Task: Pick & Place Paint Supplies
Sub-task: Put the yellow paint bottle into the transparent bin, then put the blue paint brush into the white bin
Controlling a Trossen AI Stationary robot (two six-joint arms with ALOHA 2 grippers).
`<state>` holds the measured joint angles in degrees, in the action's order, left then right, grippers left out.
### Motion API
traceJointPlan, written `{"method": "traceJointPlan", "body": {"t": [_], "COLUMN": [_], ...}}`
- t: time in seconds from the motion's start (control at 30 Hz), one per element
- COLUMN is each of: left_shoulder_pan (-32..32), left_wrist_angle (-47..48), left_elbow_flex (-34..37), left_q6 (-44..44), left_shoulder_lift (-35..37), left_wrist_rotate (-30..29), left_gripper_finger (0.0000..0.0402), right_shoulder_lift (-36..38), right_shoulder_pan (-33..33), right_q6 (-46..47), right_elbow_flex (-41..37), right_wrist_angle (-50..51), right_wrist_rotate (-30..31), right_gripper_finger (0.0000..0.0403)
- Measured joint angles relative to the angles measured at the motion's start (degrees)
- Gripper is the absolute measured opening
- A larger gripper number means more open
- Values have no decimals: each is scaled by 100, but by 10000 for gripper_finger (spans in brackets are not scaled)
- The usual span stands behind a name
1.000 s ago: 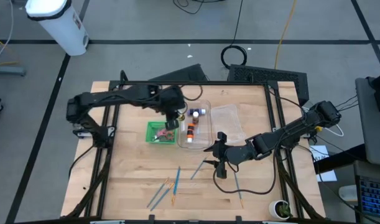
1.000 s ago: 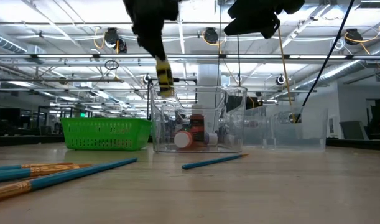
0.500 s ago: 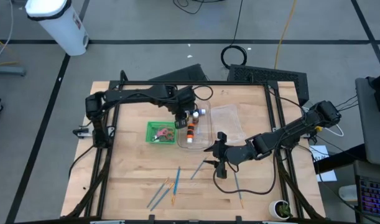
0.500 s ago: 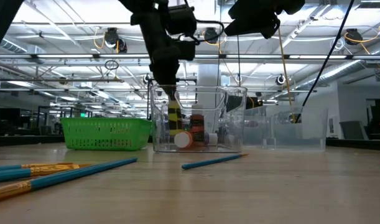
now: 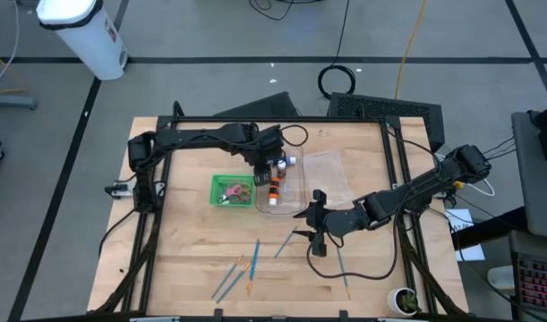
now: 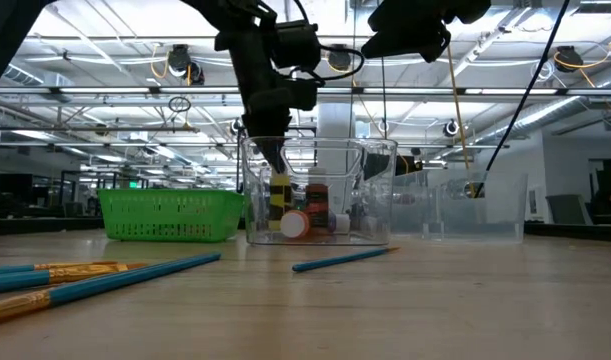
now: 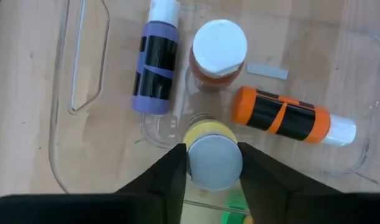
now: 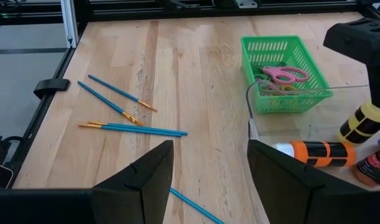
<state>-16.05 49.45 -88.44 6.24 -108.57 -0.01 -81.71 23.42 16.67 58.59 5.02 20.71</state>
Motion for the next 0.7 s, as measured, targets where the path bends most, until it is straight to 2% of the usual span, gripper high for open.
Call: {"method": "traceJointPlan", "body": {"t": [0.13,0.27,0.5,0.7], "left_shoulder_pan": [0,0,0,27], "left_wrist_angle": [-7,-7,227,442], "left_elbow_flex": [0,0,-14,-103], "left_q6": [-76,-183,-252,-261], "left_shoulder_lift": [0,0,335,1440], "left_wrist_rotate": [-7,-145,-149,-77], "left_gripper_finger": [226,277,319,332], "right_shoulder_lift": [0,0,0,0], "right_shoulder_pan": [0,0,0,0], "right_q6": [0,0,-14,-44], "right_elbow_flex": [0,0,0,0], "right_wrist_angle": [2,0,-2,0], "right_wrist_rotate": [0,-2,-2,2], "right_gripper_finger": [196,196,196,196]}}
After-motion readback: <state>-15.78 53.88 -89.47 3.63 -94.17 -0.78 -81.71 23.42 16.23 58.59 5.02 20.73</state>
